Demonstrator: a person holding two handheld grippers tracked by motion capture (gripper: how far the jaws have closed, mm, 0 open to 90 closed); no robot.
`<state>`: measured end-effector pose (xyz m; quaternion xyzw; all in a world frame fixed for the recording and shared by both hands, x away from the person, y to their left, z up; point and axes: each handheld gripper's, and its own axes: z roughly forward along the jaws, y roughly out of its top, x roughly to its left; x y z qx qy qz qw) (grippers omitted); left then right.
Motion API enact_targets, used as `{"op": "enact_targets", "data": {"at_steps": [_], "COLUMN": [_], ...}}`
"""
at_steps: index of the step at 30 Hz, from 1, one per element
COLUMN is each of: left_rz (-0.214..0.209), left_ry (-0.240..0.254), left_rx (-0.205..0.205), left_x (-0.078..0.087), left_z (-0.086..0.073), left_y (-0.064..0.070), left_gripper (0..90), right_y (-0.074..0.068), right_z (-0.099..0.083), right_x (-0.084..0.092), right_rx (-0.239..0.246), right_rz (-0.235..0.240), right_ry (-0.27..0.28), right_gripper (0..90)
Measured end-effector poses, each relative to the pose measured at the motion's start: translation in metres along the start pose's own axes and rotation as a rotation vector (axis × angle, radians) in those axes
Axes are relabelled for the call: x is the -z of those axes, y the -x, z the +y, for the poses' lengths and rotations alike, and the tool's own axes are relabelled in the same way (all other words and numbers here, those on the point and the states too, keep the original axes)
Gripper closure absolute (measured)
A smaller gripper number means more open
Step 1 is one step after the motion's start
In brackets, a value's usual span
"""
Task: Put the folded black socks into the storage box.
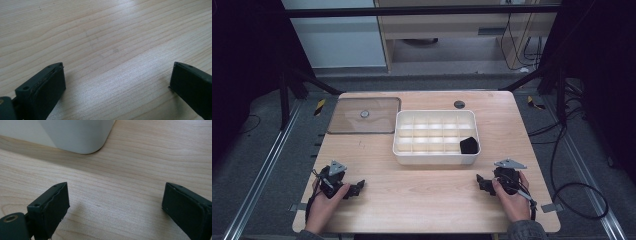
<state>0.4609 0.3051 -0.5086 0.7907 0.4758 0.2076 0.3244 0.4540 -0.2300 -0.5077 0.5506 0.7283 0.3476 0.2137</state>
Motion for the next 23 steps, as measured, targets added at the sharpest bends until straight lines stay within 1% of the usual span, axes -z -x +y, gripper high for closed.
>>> {"op": "enact_targets", "data": {"at_steps": [3, 8, 11, 13, 16, 20, 23], "left_rz": [0.000, 0.000, 0.000, 0.000, 0.000, -0.001, -0.003], "left_ry": [0.000, 0.000, 0.000, -0.001, -0.001, 0.000, -0.001], "left_rx": [0.000, 0.000, 0.000, 0.000, -0.001, 0.000, -0.005], "left_x": [0.000, 0.000, 0.000, 0.000, 0.000, 0.000, 0.000], "left_z": [0.000, 0.000, 0.000, 0.000, 0.000, 0.000, 0.001], "left_y": [0.000, 0.000, 0.000, 0.000, 0.000, 0.000, -0.001], "left_gripper": [0.0, 0.0, 0.0, 0.0, 0.0, 0.0, 0.0], "right_y": [-0.001, -0.003, -0.006, -0.008, -0.011, -0.015, -0.016], "right_z": [-0.001, -0.001, -0.002, -0.001, -0.001, 0.000, 0.001], "right_x": [-0.002, -0.004, -0.005, -0.006, -0.007, -0.009, -0.011], "right_rx": [-0.003, 0.006, 0.025, 0.025, 0.050, 0.029, 0.023], "right_rz": [-0.001, -0.019, -0.038, -0.045, -0.061, -0.074, -0.085], "right_ry": [-0.002, 0.000, -0.003, -0.009, -0.020, -0.021, -0.025], "right_gripper": [7.5, 6.8, 5.5, 4.9, 3.7, 2.3, 0.6]}}
